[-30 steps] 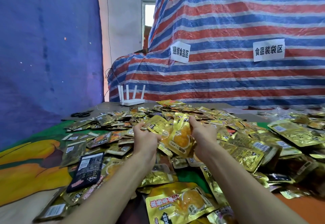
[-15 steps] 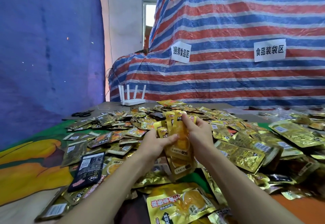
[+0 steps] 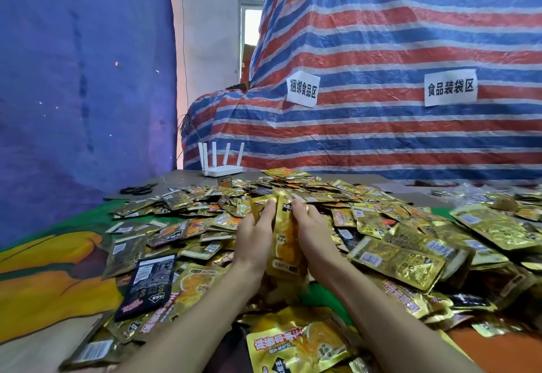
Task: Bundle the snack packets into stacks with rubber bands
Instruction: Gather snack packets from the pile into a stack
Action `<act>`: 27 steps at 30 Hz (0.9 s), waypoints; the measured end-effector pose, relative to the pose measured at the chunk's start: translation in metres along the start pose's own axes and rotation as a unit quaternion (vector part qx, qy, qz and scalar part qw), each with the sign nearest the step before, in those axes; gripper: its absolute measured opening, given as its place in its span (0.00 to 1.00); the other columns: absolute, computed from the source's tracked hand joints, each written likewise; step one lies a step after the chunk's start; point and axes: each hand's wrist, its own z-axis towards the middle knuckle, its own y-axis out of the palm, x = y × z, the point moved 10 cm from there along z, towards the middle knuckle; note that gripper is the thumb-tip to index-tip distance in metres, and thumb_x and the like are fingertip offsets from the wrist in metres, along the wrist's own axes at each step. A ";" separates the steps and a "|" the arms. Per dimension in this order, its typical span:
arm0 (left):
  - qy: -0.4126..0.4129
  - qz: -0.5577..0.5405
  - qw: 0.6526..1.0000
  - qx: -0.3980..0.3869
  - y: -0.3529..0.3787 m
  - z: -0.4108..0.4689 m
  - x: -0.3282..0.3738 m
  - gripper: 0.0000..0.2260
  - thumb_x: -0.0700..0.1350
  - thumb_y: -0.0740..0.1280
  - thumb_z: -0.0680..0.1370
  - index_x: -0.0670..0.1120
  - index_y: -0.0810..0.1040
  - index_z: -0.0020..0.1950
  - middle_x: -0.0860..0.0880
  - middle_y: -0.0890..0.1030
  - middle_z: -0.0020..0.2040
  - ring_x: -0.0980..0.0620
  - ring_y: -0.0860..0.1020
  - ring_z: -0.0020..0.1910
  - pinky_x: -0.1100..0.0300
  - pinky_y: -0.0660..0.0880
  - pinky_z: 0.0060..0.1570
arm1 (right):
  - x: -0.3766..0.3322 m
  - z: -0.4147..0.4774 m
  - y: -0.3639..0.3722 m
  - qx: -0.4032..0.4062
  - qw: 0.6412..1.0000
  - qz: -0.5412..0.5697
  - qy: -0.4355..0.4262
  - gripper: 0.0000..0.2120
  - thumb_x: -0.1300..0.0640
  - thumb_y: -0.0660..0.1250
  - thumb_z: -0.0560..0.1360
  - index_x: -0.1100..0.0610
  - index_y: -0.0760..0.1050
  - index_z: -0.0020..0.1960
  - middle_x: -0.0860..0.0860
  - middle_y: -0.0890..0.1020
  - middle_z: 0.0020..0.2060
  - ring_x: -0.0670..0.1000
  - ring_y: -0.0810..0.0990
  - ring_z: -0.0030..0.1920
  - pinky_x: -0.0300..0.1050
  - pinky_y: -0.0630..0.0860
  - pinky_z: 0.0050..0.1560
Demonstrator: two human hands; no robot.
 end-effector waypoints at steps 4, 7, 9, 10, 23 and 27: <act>0.001 -0.112 0.989 -0.100 0.025 -0.010 0.004 0.17 0.56 0.75 0.71 0.55 0.77 0.57 0.40 0.85 0.53 0.42 0.85 0.49 0.45 0.82 0.47 | -0.013 -0.007 0.001 -0.016 0.995 0.077 -0.059 0.10 0.51 0.61 0.83 0.57 0.73 0.57 0.58 0.83 0.46 0.51 0.85 0.41 0.42 0.80 0.37; 0.062 -0.071 0.990 -0.101 0.024 -0.013 0.016 0.20 0.46 0.81 0.63 0.48 0.81 0.53 0.42 0.86 0.49 0.41 0.85 0.47 0.47 0.82 0.45 | -0.018 -0.009 -0.003 -0.010 0.986 0.147 -0.073 0.06 0.60 0.61 0.81 0.62 0.73 0.52 0.61 0.80 0.41 0.58 0.81 0.40 0.49 0.78 0.40; 0.055 -0.074 0.987 -0.131 0.025 -0.015 0.016 0.14 0.40 0.80 0.63 0.47 0.84 0.47 0.42 0.86 0.45 0.41 0.85 0.44 0.49 0.82 0.43 | -0.019 -0.008 0.000 -0.025 0.977 0.199 -0.077 0.03 0.62 0.61 0.77 0.60 0.73 0.49 0.59 0.78 0.41 0.58 0.79 0.41 0.49 0.78 0.40; 0.044 -0.072 0.983 -0.164 0.029 -0.018 0.015 0.12 0.39 0.79 0.64 0.45 0.84 0.46 0.42 0.85 0.43 0.42 0.84 0.41 0.51 0.82 0.41 | -0.019 -0.009 0.002 -0.035 0.971 0.225 -0.074 0.05 0.61 0.61 0.74 0.59 0.72 0.49 0.60 0.77 0.42 0.59 0.78 0.42 0.49 0.78 0.40; 0.118 0.126 0.967 -0.186 0.048 -0.035 0.020 0.14 0.34 0.72 0.76 0.46 0.72 0.56 0.48 0.82 0.40 0.56 0.81 0.37 0.57 0.79 0.35 | -0.056 -0.034 -0.024 0.016 0.983 -0.129 -0.126 0.12 0.67 0.62 0.71 0.55 0.77 0.49 0.52 0.80 0.48 0.50 0.80 0.49 0.37 0.80 0.38; 0.203 0.250 0.918 -0.230 0.063 -0.056 0.030 0.28 0.29 0.72 0.71 0.51 0.70 0.63 0.49 0.79 0.49 0.63 0.78 0.43 0.70 0.74 0.43 | -0.073 -0.066 -0.059 0.042 0.934 -0.294 -0.197 0.08 0.58 0.65 0.72 0.54 0.78 0.51 0.48 0.81 0.45 0.48 0.79 0.44 0.44 0.79 0.44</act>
